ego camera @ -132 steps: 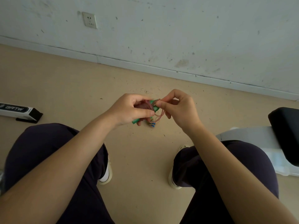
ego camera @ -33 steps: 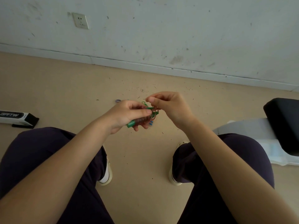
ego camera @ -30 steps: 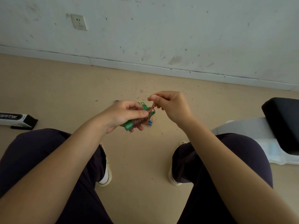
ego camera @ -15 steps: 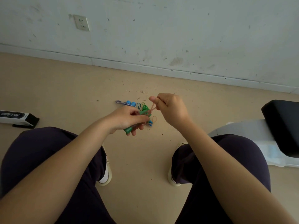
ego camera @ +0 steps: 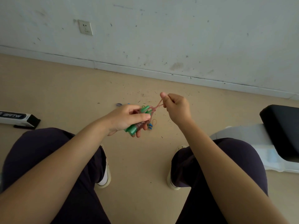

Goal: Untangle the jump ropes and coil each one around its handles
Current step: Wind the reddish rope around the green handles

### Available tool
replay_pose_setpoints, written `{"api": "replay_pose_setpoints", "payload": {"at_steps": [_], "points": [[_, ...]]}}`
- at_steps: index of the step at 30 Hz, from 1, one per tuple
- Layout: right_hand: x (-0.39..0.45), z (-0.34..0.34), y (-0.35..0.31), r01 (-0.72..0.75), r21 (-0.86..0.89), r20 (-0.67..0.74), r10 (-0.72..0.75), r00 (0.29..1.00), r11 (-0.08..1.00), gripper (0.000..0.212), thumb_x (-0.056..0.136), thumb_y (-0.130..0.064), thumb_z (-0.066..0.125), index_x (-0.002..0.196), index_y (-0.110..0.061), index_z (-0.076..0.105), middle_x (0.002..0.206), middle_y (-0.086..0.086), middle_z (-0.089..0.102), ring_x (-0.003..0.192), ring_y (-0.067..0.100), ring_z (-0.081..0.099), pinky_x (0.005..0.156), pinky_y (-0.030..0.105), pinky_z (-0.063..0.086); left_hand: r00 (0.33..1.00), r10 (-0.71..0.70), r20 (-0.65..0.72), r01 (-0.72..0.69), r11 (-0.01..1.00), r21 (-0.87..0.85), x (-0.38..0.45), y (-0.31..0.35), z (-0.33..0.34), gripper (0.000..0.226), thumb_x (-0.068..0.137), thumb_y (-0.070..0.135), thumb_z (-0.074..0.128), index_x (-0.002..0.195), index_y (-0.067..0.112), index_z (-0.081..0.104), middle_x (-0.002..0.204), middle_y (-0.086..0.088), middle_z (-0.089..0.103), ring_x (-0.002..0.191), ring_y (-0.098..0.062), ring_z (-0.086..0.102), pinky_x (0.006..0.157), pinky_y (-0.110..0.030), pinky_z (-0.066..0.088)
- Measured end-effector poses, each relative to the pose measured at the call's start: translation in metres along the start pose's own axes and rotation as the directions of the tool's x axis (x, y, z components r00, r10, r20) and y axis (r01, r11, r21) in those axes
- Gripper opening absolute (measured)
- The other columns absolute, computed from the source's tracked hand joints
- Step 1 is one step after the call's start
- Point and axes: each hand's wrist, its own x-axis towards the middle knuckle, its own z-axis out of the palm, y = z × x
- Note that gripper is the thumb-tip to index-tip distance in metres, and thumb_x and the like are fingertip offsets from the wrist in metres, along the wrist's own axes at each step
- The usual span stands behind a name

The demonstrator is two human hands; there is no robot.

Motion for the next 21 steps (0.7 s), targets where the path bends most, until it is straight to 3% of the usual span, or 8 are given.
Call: {"api": "replay_pose_setpoints", "payload": {"at_steps": [2,4,6,8,11,15,18,21], "points": [[0.007,0.003,-0.005,-0.002,0.04,-0.002,0.002,1.0,0.999,0.053,0.097,-0.043,0.056,0.061,-0.003,0.055,0.051,-0.003,0.047,0.047,0.006,0.038,0.049,0.021,0.033,0.995,-0.023,-0.101,0.029,0.998,0.058,0.005,0.001,-0.003,0.028,0.097,0.028,0.063,0.106,0.002,0.062,0.085,-0.011,0.074,0.061,-0.028,0.069,0.052,-0.032,0.053],[0.016,0.011,-0.009,-0.029,0.081,-0.006,0.03,1.0,0.996,0.05,0.097,-0.042,0.056,0.06,-0.008,0.054,0.051,-0.003,0.048,0.045,0.004,0.038,0.047,0.017,0.033,0.977,-0.013,-0.215,0.062,0.973,0.222,0.016,0.003,-0.012,0.033,0.095,0.034,0.064,0.103,0.002,0.061,0.085,-0.01,0.075,0.061,-0.026,0.072,0.054,-0.035,0.056],[0.028,0.022,-0.008,-0.076,0.123,-0.009,0.078,0.997,0.989,0.049,0.096,-0.043,0.057,0.059,-0.011,0.056,0.051,-0.002,0.049,0.043,0.004,0.039,0.048,0.018,0.035,0.954,0.015,-0.298,0.116,0.901,0.418,0.035,0.005,-0.027,0.035,0.092,0.044,0.066,0.099,0.01,0.061,0.084,-0.006,0.074,0.063,-0.02,0.072,0.06,-0.037,0.058],[0.04,0.033,-0.001,-0.126,0.148,0.001,0.128,0.992,0.981,0.047,0.095,-0.043,0.058,0.059,-0.013,0.058,0.053,0.0,0.051,0.045,0.008,0.042,0.051,0.024,0.038,0.943,-0.018,-0.331,0.19,0.848,0.495,0.059,0.002,-0.044,0.037,0.087,0.052,0.067,0.096,0.016,0.063,0.082,0.0,0.073,0.063,-0.015,0.071,0.059,-0.034,0.058],[0.059,0.051,0.026,-0.214,0.177,0.088,0.201,0.976,0.961,0.041,0.093,-0.045,0.061,0.071,-0.009,0.063,0.061,0.008,0.055,0.053,0.017,0.048,0.055,0.03,0.043,0.927,-0.127,-0.353,0.263,0.89,0.371,0.1,-0.025,-0.064,0.044,0.086,0.056,0.068,0.087,0.012,0.069,0.068,0.001,0.073,0.057,-0.014,0.071,0.052,-0.027,0.052],[0.086,0.081,0.106,-0.436,0.085,0.234,0.407,0.883,0.896,0.038,0.091,-0.047,0.063,0.099,-0.009,0.059,0.085,0.015,0.066,0.065,0.021,0.059,0.064,0.037,0.054,0.843,-0.169,-0.511,0.312,0.927,0.209,0.167,-0.1,-0.073,0.048,0.085,0.062,0.065,0.088,0.014,0.07,0.082,0.001,0.071,0.077,-0.018,0.066,0.064,-0.03,0.047],[0.11,0.107,0.178,-0.545,-0.06,0.215,0.544,0.811,0.837,0.036,0.091,-0.049,0.062,0.101,-0.015,0.058,0.097,0.011,0.067,0.077,0.019,0.063,0.075,0.041,0.056,0.808,-0.251,-0.533,0.37,0.92,0.127,0.223,-0.165,-0.067,0.044,0.086,0.058,0.065,0.08,0.015,0.064,0.075,0.004,0.064,0.074,-0.016,0.059,0.058,-0.027,0.039],[0.133,0.139,0.245,-0.593,-0.155,0.194,0.613,0.766,0.79,0.045,0.088,-0.049,0.066,0.116,-0.017,0.056,0.111,0.005,0.061,0.09,0.017,0.058,0.071,0.031,0.048,0.825,-0.277,-0.492,0.402,0.9,0.169,0.275,-0.217,-0.061,0.042,0.091,0.05,0.065,0.068,0.016,0.056,0.063,0.004,0.058,0.059,-0.009,0.055,0.05,-0.019,0.034]]}}
